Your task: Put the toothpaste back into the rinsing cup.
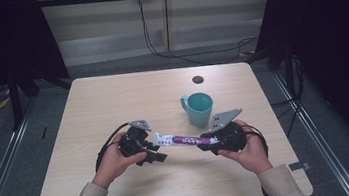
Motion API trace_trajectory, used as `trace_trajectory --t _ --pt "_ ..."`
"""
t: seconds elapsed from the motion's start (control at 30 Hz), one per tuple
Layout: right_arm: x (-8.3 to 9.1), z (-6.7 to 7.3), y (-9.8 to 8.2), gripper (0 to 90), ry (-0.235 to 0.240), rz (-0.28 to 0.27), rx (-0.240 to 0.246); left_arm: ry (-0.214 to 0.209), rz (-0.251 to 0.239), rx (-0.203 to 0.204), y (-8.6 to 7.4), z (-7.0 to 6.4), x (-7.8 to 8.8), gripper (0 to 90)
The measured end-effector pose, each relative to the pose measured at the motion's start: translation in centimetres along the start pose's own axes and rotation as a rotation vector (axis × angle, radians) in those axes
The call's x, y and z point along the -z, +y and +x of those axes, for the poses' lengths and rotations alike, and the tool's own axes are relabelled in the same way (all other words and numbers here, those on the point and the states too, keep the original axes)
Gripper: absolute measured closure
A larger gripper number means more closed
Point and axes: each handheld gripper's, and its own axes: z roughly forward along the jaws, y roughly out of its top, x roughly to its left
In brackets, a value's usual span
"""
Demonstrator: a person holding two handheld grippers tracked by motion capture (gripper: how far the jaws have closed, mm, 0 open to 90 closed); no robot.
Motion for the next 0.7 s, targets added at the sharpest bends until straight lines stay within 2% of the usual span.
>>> trace_trajectory --t 0.07,0.3,0.4,0.53,0.7 --pt "-0.1 0.0 -0.1 62.0 -0.003 -0.002 -0.002 -0.009 -0.007 0.005 0.0 0.1 0.0 44.9" --pt "-0.3 0.1 -0.2 62.1 -0.008 -0.027 -0.014 -0.002 -0.041 0.02 0.2 0.3 0.5 45.3" --pt "-0.3 0.2 0.0 62.1 -0.007 -0.027 -0.008 -0.002 -0.066 0.032 0.3 0.3 0.8 45.4" --pt "-0.5 0.4 0.2 62.1 -0.008 -0.02 0.001 -0.002 -0.067 0.035 0.3 0.4 0.9 46.7" --pt "-0.8 0.3 0.0 62.1 -0.008 -0.01 0.0 -0.015 -0.092 0.046 0.3 0.5 1.2 49.0"
